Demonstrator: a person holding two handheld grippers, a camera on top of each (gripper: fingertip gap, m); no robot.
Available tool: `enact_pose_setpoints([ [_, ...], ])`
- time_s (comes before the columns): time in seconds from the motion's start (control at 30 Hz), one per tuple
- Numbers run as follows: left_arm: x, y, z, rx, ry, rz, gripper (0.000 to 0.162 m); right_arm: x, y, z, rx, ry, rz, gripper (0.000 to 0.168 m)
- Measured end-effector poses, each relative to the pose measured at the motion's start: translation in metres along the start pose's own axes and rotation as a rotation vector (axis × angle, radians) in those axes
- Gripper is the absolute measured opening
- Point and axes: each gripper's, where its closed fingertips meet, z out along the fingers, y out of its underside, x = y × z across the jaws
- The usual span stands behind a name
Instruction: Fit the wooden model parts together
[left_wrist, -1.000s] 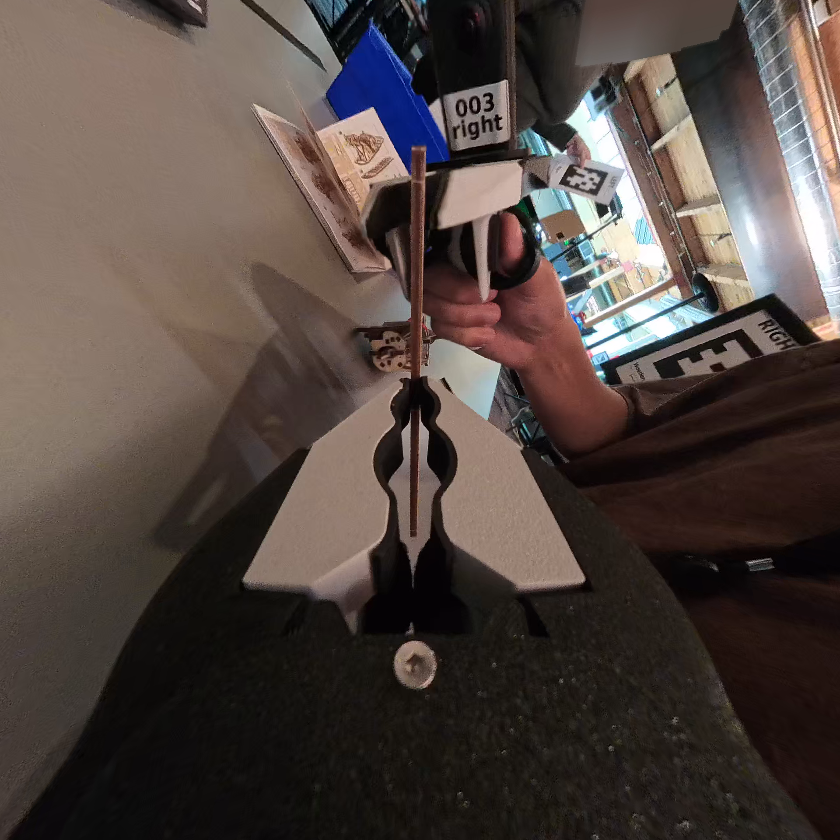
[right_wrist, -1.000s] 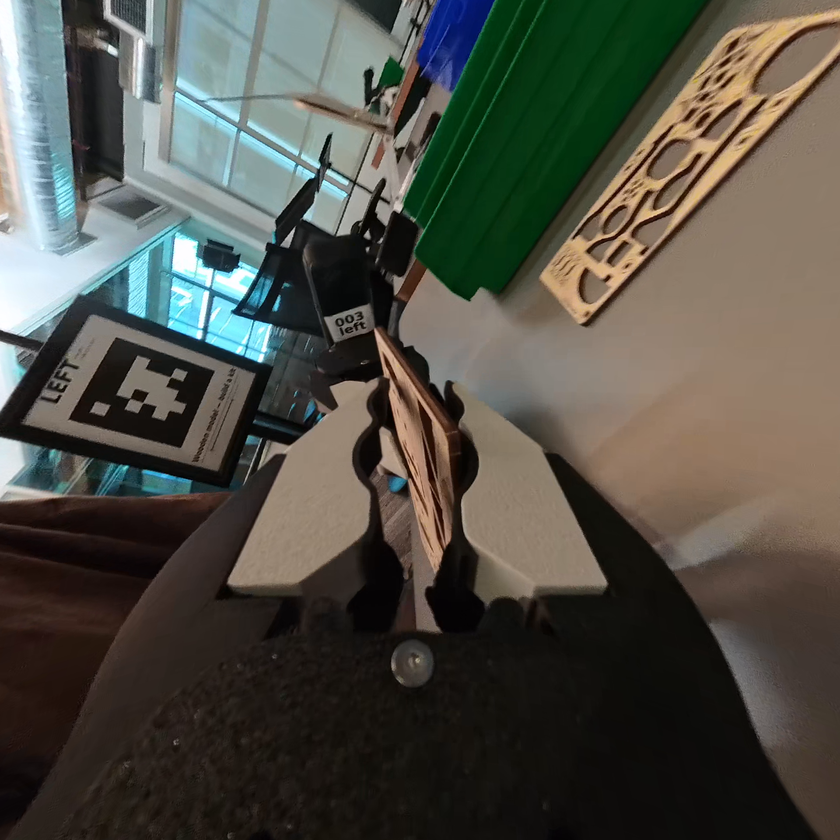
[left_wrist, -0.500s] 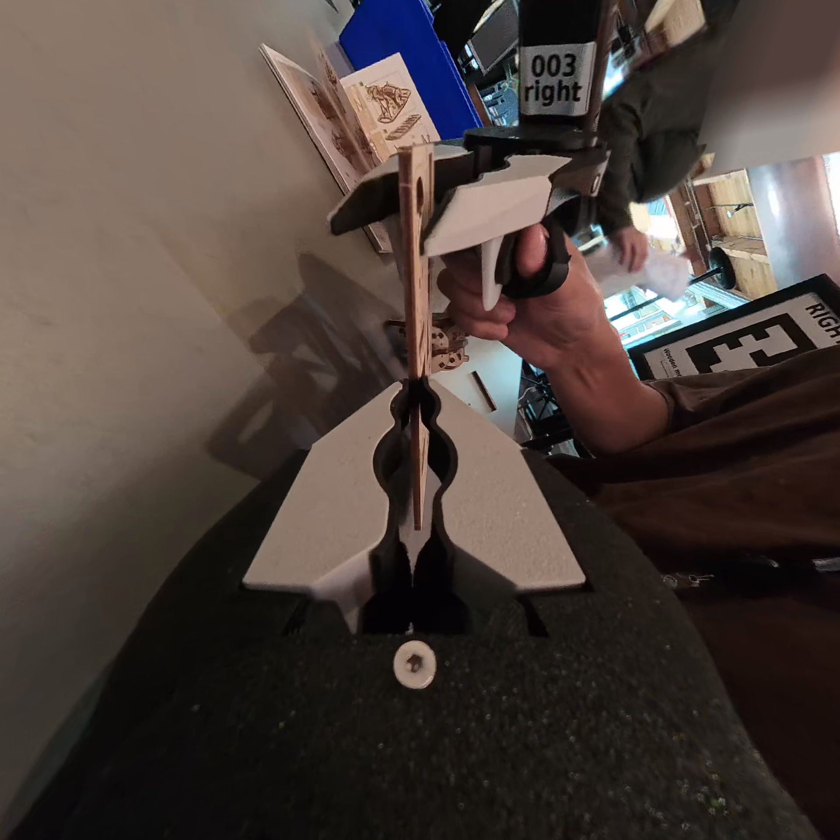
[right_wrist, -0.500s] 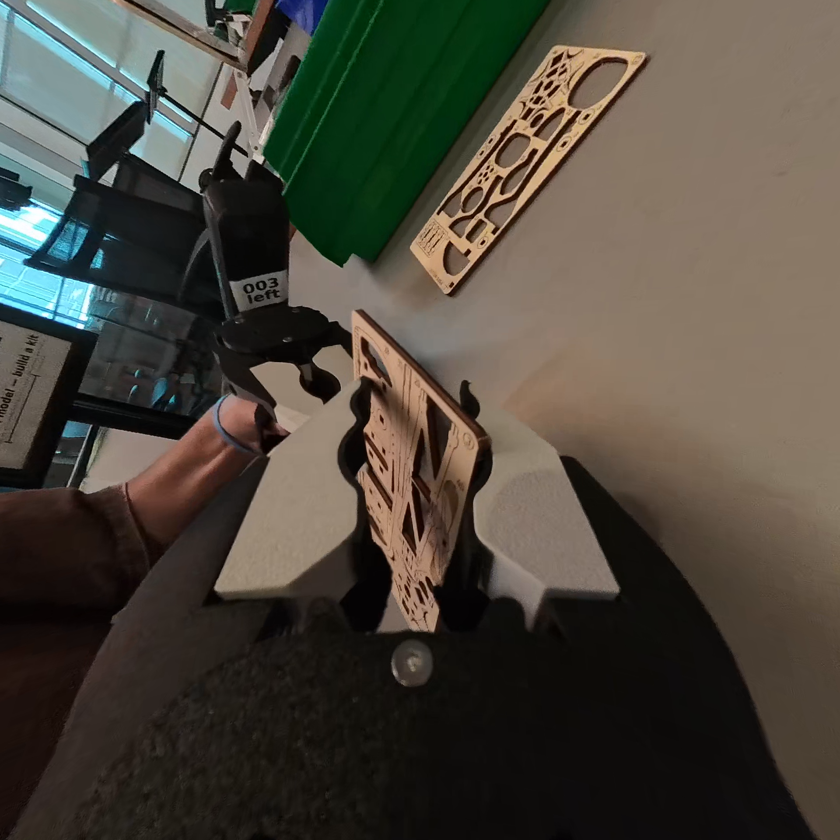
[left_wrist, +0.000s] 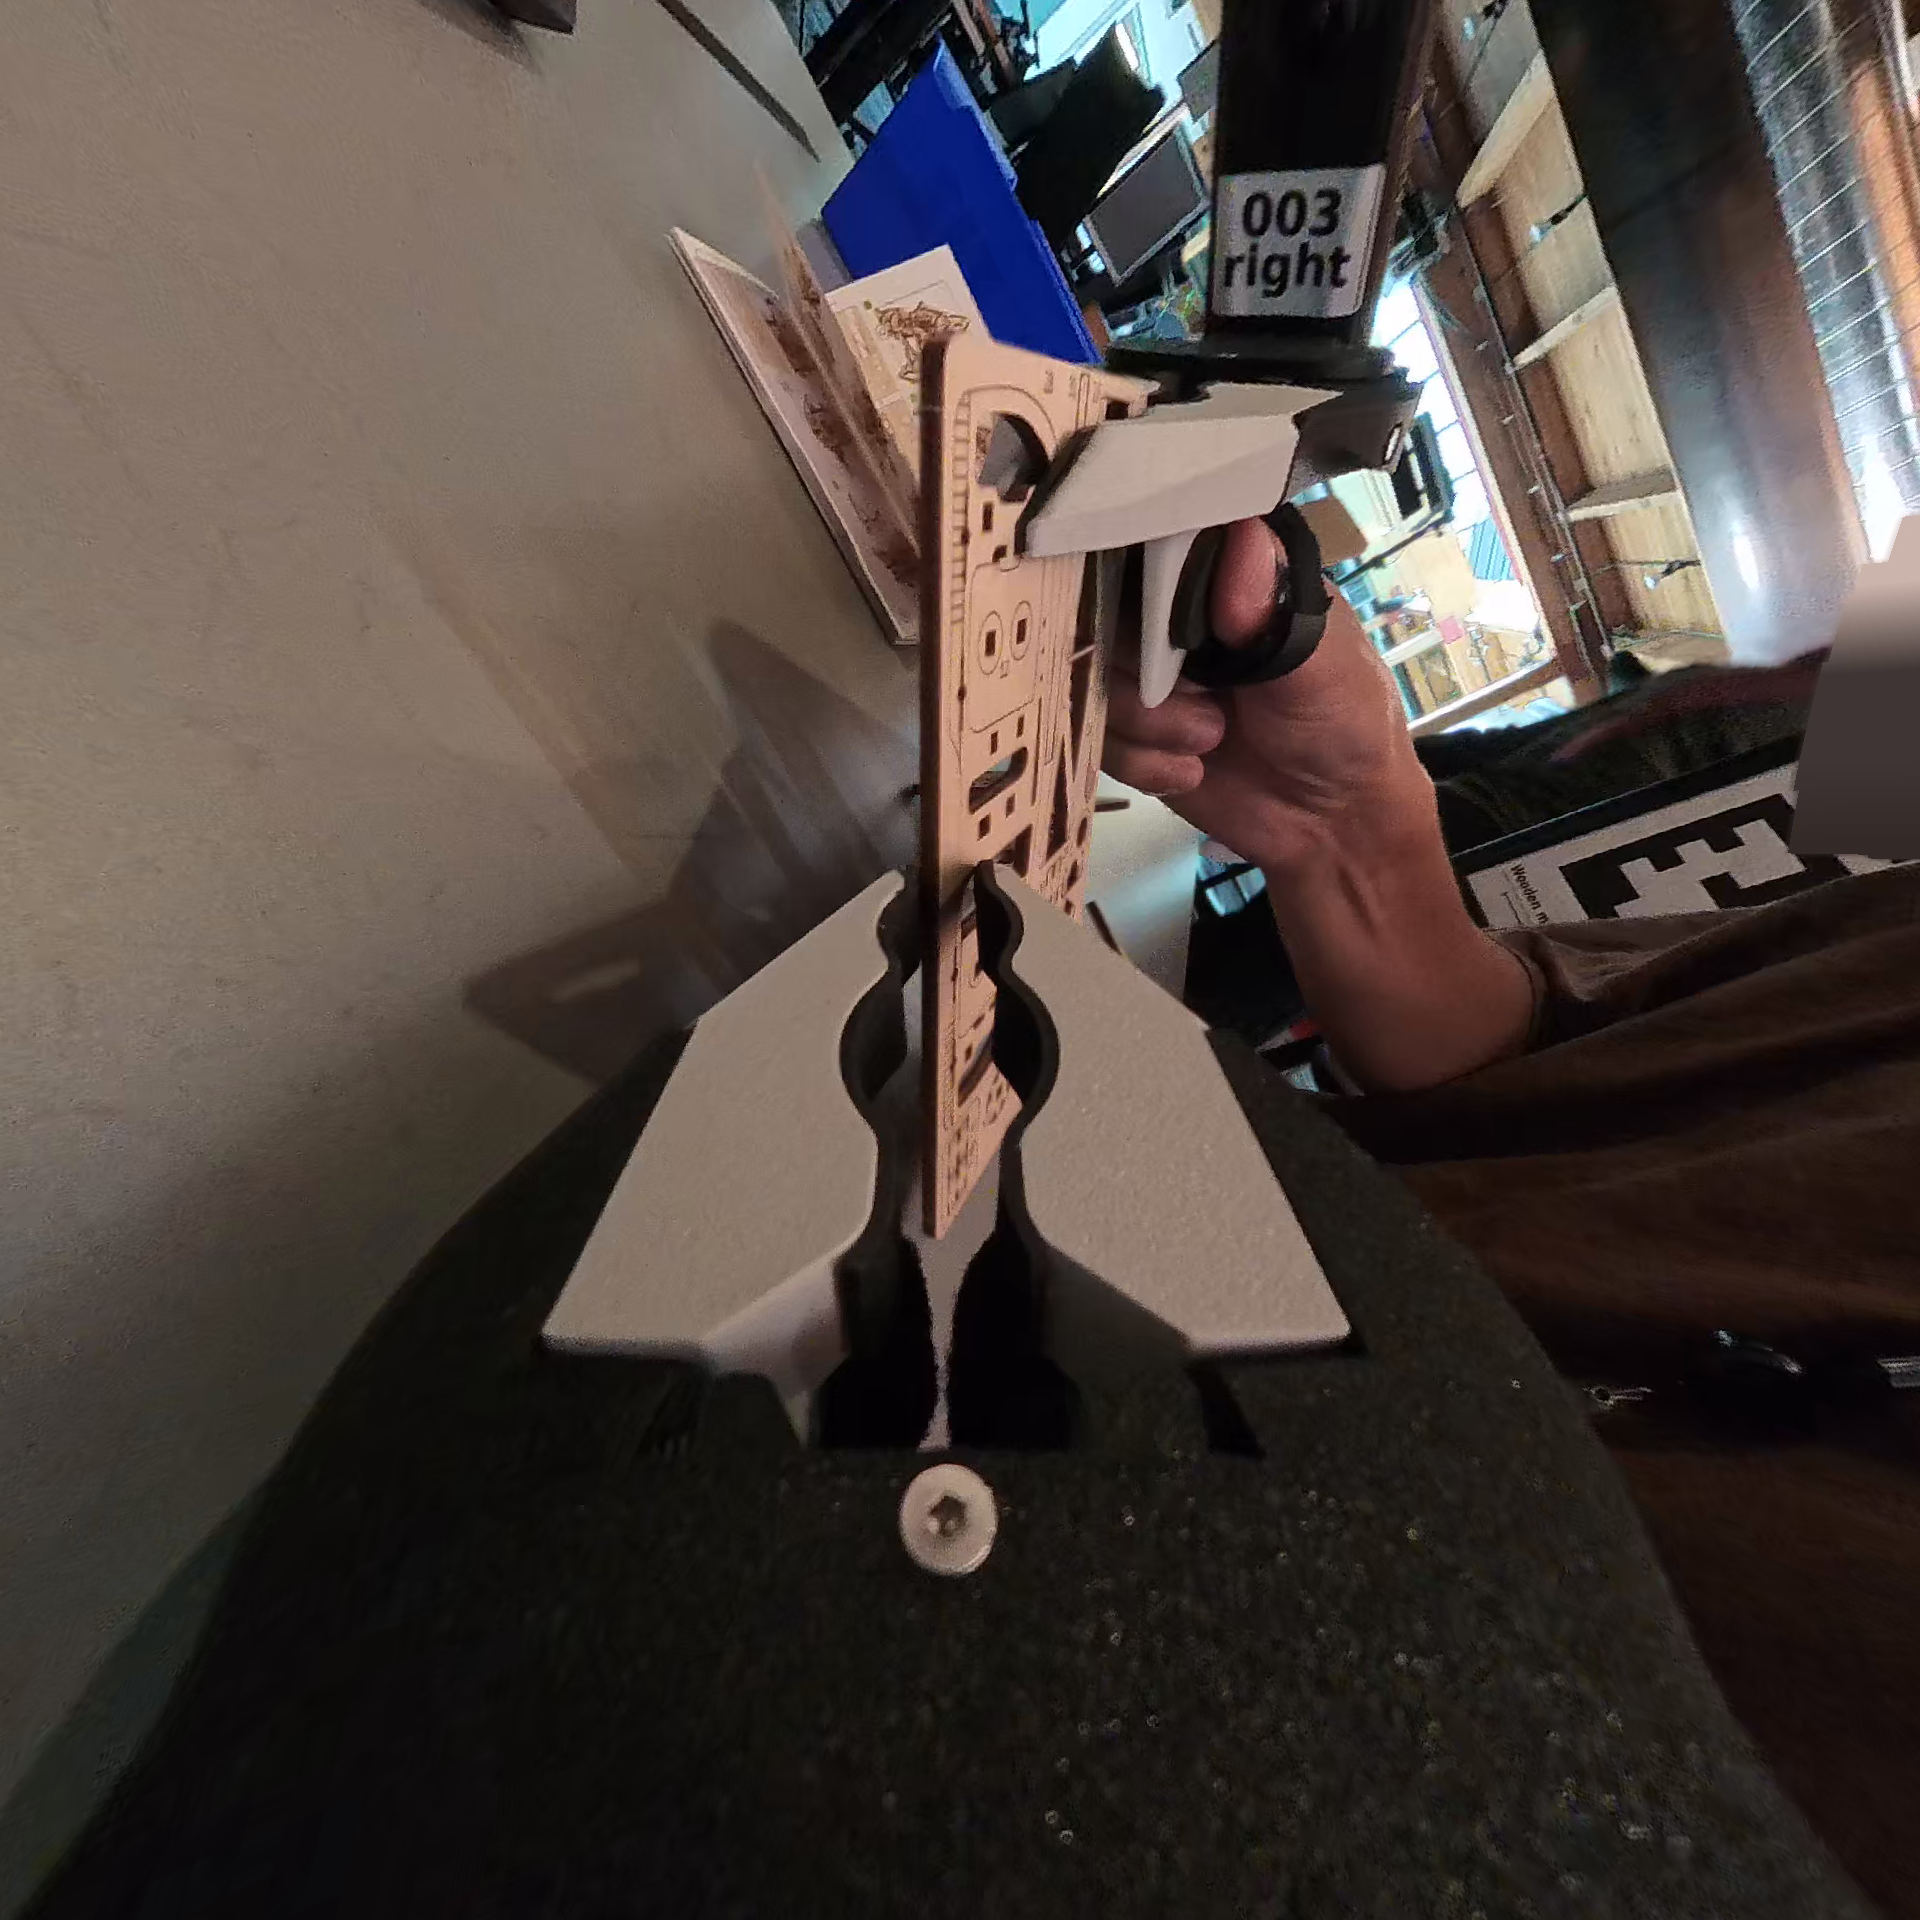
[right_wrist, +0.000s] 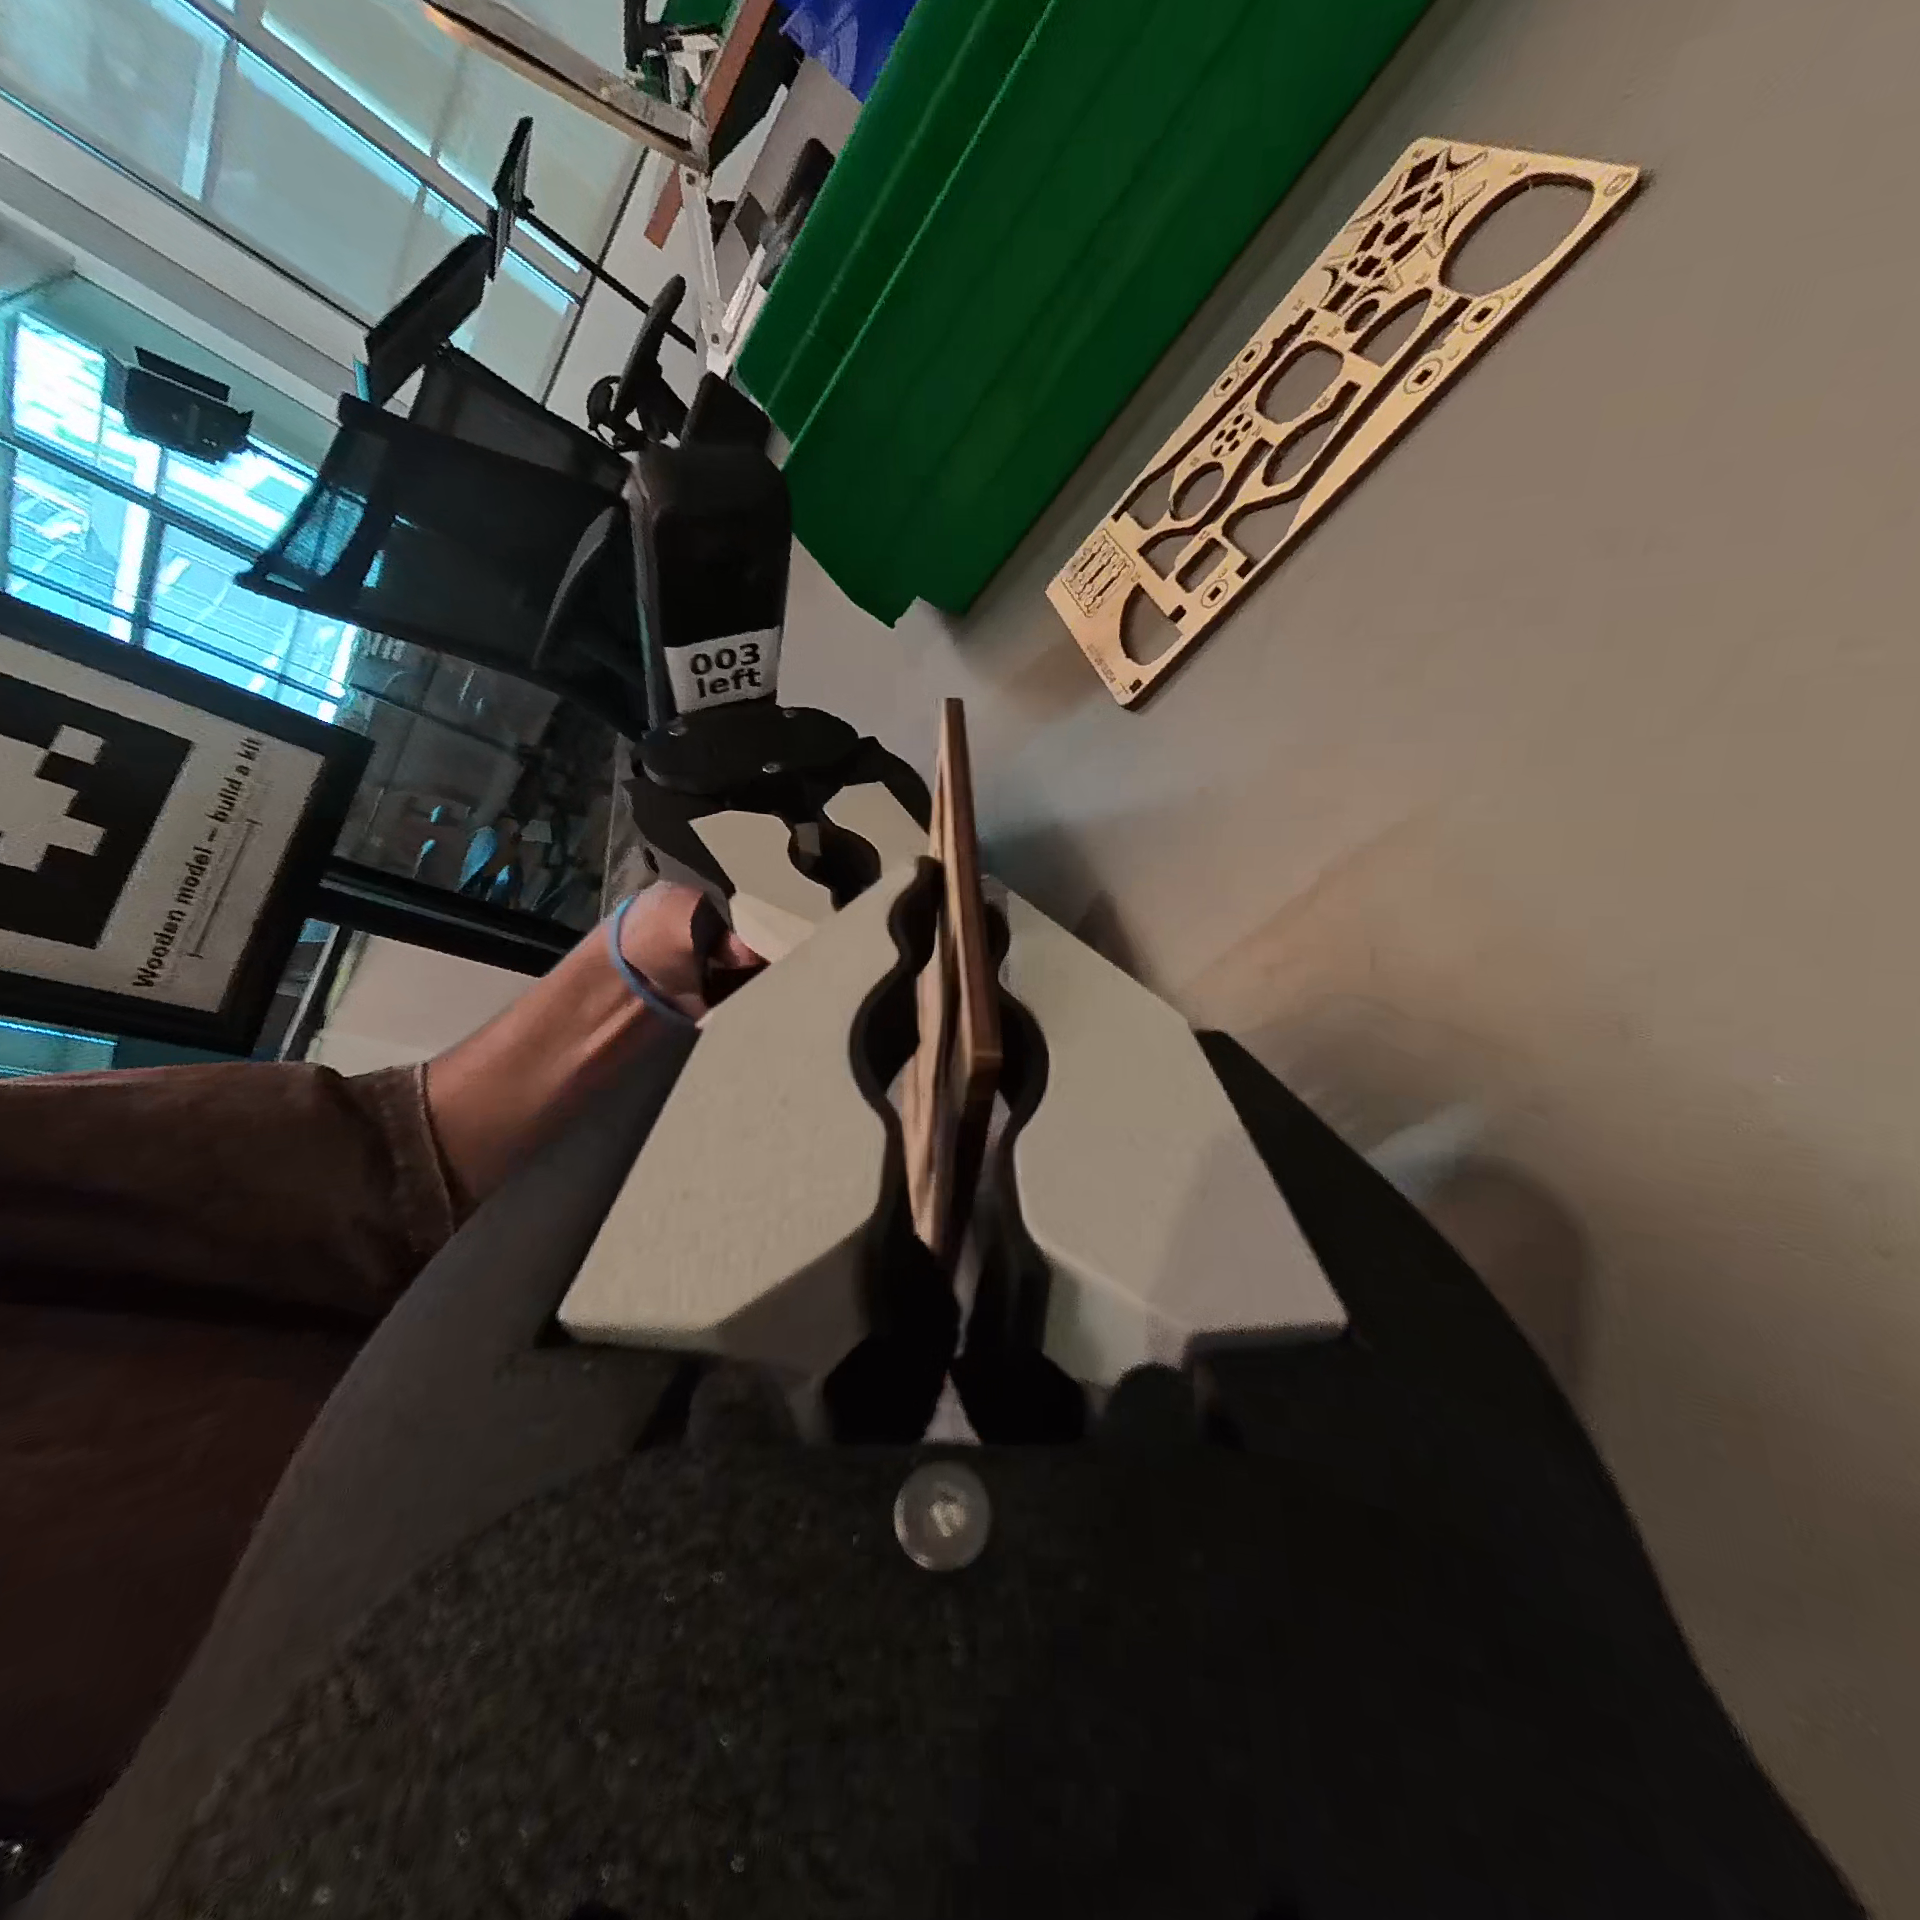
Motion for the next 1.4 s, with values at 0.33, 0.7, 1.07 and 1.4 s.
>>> enact_pose_setpoints([
  [0.33,0.006,0.0,0.0,0.005,0.034,0.002,0.007,-0.008,-0.005,0.001,-0.005,-0.015,-0.04,0.002],
  [0.7,0.032,0.01,-0.001,0.032,0.2,-0.13,0.027,-0.015,-0.051,-0.049,0.426,-0.226,0.155,0.001],
  [1.07,0.018,0.029,-0.011,-0.135,0.082,0.039,0.001,0.015,-0.002,-0.06,0.022,0.001,-0.034,0.056],
  [1.4,-0.007,0.044,-0.014,-0.287,-0.024,0.028,0.001,0.056,0.06,-0.009,-0.48,0.348,-0.388,0.122],
])
